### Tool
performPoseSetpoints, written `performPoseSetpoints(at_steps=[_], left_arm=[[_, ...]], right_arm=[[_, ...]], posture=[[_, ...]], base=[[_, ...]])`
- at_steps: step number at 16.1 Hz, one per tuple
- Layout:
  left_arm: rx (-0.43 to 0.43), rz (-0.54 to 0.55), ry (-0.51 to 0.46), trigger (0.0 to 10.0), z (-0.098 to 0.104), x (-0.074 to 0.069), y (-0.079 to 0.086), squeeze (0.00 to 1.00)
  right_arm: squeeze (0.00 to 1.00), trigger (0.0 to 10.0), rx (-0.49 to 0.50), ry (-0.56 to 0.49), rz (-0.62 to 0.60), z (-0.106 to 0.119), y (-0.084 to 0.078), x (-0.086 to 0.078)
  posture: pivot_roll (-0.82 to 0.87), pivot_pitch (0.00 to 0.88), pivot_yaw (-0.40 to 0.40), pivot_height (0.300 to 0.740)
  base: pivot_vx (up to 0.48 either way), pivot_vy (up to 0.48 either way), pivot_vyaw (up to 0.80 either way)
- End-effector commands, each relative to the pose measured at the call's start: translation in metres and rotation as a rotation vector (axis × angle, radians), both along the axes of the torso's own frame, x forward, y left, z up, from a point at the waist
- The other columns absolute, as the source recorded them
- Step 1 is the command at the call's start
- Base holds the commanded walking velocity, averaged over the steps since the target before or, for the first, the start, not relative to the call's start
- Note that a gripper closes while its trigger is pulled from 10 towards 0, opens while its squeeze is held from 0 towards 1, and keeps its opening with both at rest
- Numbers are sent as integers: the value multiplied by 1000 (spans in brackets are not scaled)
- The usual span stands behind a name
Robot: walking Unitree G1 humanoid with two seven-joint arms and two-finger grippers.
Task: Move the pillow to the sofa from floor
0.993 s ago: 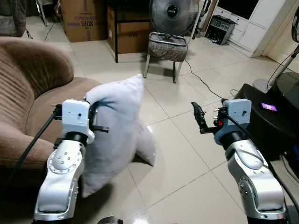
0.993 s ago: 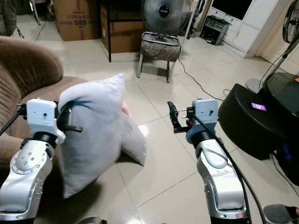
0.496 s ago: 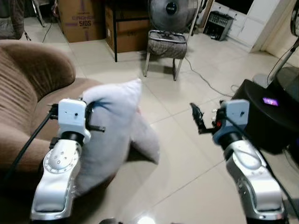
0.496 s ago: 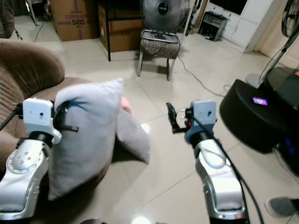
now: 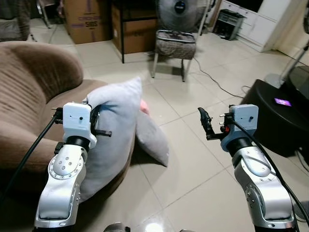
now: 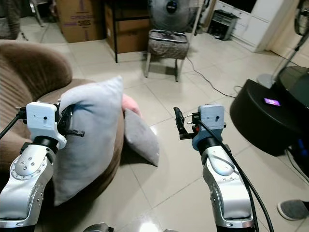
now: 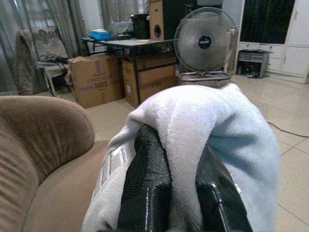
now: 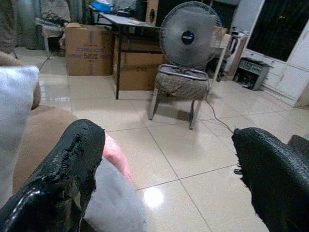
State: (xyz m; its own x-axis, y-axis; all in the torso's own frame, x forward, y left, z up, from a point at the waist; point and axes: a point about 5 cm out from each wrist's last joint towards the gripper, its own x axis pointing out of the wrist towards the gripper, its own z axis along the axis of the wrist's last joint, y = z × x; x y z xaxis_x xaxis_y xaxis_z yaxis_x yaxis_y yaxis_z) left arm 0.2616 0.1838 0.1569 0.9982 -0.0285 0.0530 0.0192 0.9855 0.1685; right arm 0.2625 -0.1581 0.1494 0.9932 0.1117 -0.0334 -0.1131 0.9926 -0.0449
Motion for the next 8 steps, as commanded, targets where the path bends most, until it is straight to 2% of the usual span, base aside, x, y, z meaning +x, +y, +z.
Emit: performPoseSetpoints(at_steps=[1,5,6,8], left_arm=[[-3,-20,-84,10000,17,3,-4,0],[-9,-22,-86,10000,17,4,-5,0],[-10,-25,-86,10000,17,5,-5,0],[-9,-30,-84,10000,17,5,-6,0]], right_arm=[[0,10000,-29,-22,15,4,-2,1],[0,10000,-38,-24,44,5,2,2],[0,10000,-42,-29,34,5,1,2],[0,10000,-33,-31,1,5,-3,2]], posture=[[64,0,-74,740],[66,0,-76,740],[66,0,-76,740],[66,0,-76,740]], base=[[315,0,0],[348,0,745],[356,0,463],[356,0,0]])
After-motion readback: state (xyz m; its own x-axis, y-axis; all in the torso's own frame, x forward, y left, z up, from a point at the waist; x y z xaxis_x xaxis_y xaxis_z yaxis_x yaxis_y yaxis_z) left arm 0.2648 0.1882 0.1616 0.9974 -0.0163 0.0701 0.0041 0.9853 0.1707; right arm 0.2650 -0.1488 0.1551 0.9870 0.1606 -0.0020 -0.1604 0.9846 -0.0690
